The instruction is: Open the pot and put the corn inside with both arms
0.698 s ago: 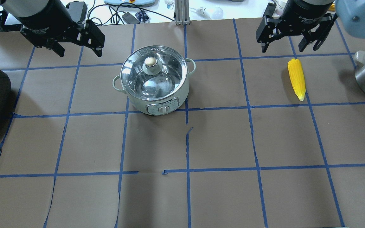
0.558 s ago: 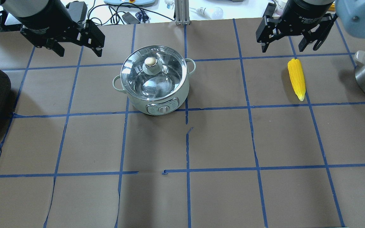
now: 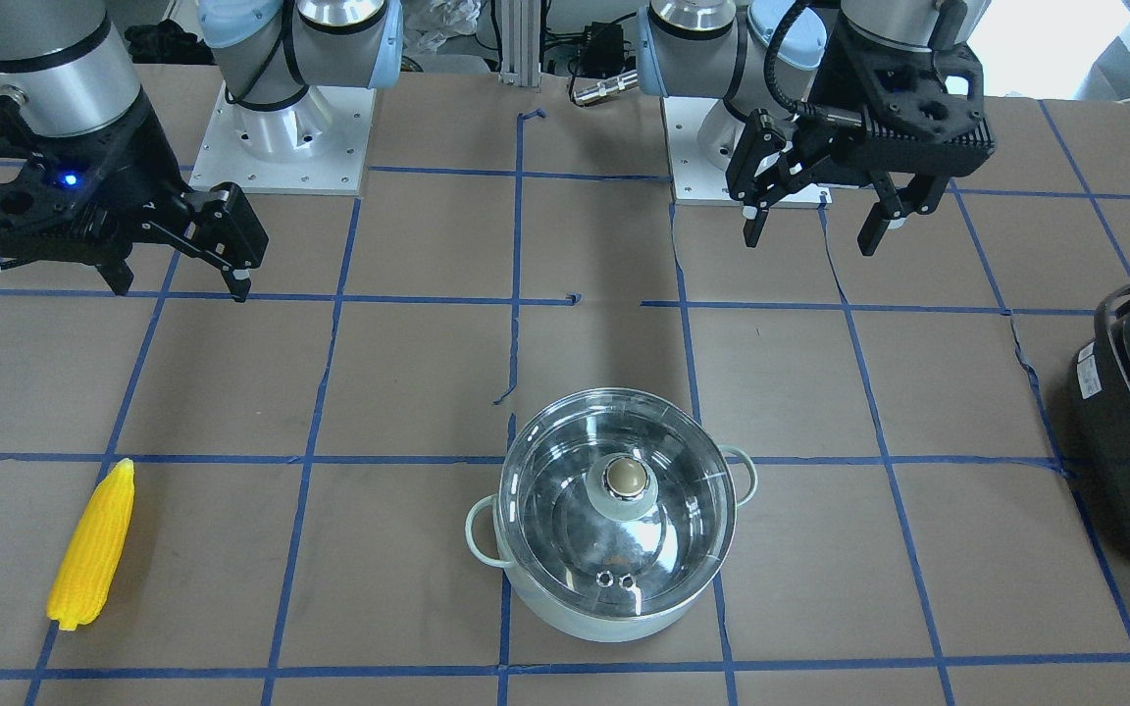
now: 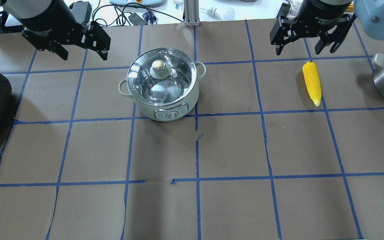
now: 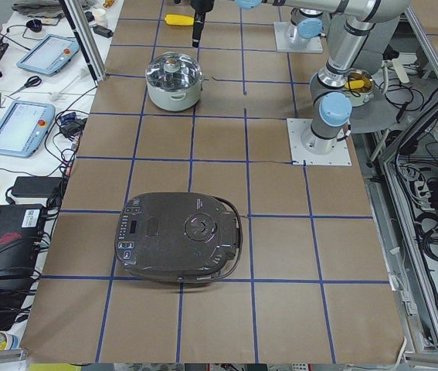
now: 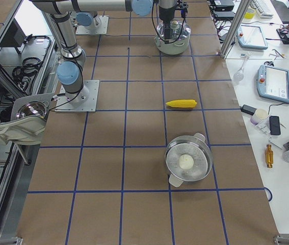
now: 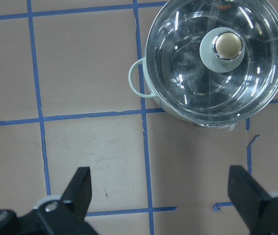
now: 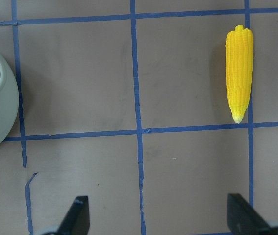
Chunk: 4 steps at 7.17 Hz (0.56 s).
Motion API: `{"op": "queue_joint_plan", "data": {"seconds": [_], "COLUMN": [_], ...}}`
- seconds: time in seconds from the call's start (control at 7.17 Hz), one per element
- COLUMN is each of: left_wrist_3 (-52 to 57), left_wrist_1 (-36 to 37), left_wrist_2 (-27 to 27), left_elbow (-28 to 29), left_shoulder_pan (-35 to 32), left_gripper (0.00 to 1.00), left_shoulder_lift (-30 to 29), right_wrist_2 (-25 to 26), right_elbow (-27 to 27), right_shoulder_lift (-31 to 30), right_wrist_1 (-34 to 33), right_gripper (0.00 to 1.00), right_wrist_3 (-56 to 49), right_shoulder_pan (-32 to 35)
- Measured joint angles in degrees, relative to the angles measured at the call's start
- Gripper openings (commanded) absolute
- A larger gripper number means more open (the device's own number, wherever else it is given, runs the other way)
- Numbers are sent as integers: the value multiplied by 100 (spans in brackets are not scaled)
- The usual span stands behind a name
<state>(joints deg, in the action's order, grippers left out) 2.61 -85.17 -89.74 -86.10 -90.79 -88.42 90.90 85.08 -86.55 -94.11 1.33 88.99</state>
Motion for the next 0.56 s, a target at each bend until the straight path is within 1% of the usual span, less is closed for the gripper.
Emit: {"op": "queue_joint_plan", "data": {"seconds": [0.56], "left_wrist_3": [1], "left_wrist_1": [4], "left_wrist_2": [-15], "left_elbow": [-109], "left_shoulder_pan": [0], "left_gripper": [100], "left_shoulder_lift": [45], "right_wrist_2": [-11], "right_elbow": [1], "right_shoulder_lift": [23], "right_wrist_1": [-18], "right_gripper": [100], "right_wrist_3": [-16], "right_shoulder_pan": [12]}}
